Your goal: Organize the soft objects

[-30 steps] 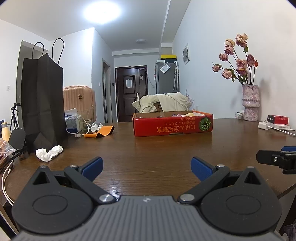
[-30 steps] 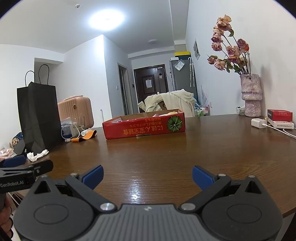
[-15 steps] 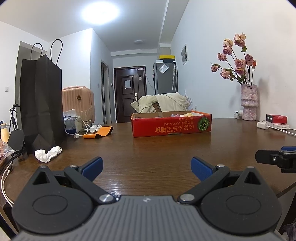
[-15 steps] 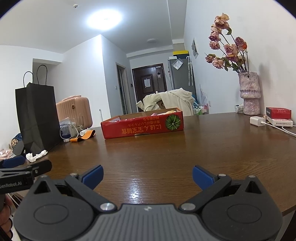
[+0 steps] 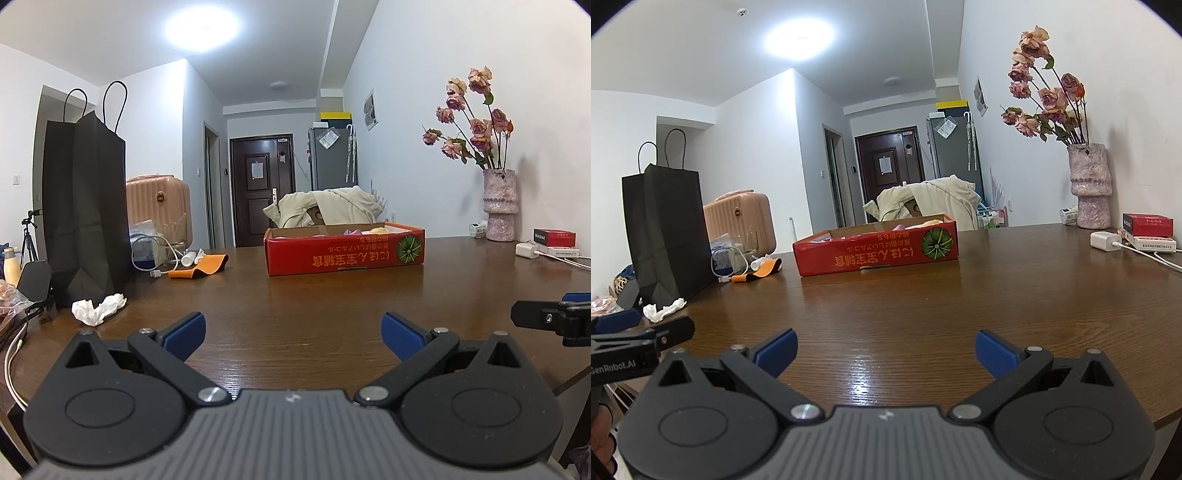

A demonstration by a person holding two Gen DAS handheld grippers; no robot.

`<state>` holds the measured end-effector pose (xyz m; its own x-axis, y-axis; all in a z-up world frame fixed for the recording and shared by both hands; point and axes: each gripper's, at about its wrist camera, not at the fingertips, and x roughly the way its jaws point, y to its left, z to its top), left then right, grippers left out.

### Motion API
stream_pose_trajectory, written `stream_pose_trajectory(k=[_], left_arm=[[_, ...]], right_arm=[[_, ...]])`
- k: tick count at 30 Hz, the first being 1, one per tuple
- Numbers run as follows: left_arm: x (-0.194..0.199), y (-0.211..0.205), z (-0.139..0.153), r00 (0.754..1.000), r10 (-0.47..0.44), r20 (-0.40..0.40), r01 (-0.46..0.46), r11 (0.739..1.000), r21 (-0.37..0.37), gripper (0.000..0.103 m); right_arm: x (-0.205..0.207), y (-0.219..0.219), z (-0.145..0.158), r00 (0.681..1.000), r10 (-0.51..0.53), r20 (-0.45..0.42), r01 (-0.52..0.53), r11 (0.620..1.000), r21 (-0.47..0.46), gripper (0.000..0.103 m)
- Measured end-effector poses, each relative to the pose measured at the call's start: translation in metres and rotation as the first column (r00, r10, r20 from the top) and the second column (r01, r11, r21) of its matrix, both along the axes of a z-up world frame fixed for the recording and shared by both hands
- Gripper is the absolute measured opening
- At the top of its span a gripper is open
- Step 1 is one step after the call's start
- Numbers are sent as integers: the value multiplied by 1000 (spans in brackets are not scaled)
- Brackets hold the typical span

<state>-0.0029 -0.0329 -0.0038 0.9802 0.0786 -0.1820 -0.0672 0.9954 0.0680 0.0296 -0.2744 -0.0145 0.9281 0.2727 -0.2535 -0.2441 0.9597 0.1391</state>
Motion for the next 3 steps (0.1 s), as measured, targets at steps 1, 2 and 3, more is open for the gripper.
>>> stream_pose_trajectory(k=[1,2,3], left_arm=[[0,0,0,1000,0,-1,0,1000,0,103],[0,0,0,1000,-5,-4,5,1000,0,103],[0,-1,0,1000,-7,-6,7,1000,0,103]], right_arm=[[0,0,0,1000,0,0,0,1000,0,103],[0,0,0,1000,0,1,0,1000,0,103],[0,0,0,1000,1,1,-1,1000,1,103]])
